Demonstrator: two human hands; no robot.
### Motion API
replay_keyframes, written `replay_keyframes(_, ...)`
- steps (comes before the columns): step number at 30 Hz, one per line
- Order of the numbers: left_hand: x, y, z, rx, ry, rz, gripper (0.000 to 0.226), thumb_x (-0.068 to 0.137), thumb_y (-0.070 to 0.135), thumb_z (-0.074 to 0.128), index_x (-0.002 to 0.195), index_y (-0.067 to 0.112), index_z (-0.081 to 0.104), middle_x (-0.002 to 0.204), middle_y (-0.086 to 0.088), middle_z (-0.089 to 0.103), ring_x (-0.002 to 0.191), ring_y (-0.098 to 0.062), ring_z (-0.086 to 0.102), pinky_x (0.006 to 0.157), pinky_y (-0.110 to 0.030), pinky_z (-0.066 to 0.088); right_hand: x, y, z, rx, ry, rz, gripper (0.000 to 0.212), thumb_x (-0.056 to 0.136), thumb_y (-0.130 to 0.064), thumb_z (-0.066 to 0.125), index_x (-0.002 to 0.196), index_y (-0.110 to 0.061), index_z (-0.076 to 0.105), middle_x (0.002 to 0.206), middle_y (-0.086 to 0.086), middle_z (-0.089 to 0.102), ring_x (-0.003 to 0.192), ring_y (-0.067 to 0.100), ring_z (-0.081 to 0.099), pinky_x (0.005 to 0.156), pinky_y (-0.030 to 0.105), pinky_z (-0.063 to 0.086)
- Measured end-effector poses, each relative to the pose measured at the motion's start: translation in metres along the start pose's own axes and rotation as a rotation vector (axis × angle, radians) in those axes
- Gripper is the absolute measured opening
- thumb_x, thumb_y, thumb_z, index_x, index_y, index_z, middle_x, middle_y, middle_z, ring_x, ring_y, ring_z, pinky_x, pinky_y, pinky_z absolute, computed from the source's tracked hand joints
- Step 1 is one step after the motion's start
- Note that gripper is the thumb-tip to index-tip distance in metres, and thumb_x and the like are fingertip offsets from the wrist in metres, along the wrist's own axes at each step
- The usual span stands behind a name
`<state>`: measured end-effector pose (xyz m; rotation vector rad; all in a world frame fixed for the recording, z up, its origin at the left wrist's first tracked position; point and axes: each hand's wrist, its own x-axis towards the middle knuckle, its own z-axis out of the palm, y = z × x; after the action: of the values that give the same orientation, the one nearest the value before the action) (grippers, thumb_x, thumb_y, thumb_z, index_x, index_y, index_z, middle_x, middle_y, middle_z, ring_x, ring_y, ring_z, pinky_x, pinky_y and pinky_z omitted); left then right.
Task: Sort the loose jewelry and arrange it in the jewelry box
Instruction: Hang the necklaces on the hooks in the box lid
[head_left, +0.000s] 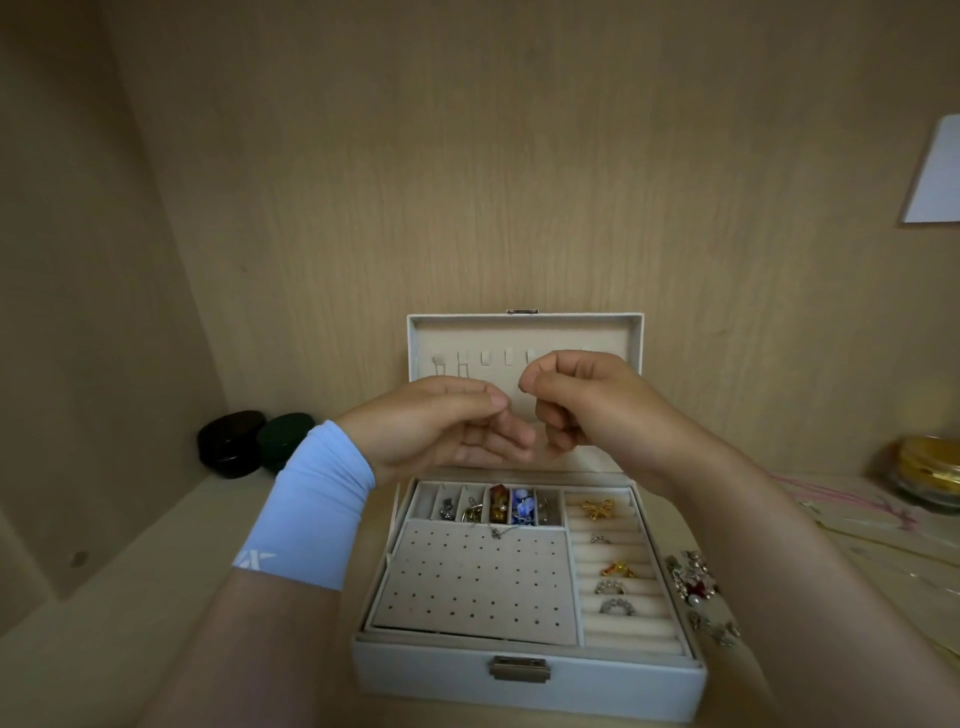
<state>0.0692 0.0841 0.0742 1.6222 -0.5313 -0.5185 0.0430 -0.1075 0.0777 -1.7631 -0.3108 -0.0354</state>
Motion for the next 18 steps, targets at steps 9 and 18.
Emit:
replay_keyframes(9,-0.016,0.009,-0.024,0.070,0.216,0.101,0.020,0.090,0.022,0.064,0.070,0.018,0.063,0.061,0.000,0.037,0.049,-0.012,0.037,0.059,-0.029,0.052,0.004,0.004,-0.006,-0.132,0.128,-0.058,0.017,0.094,-0.024,0.067,0.079,-0.014,0.067,0.053,-0.017,0.051,0.044,0.001,0.041,0.046,0.017,0.036)
replay_keyframes(18,0.025,-0.009,-0.012,0.444,0.968,0.191,0.017,0.089,0.032,0.067,0.080,0.017,0.067,0.063,0.009,0.062,0.054,-0.006,0.056,0.054,-0.019,0.044,0.054,0.021,0.030,-0.291,0.544,-0.137,0.018,0.087,-0.035,0.076,0.076,-0.021,0.077,0.075,-0.011,0.072,0.078,0.001,0.066,0.073,0.021,0.049)
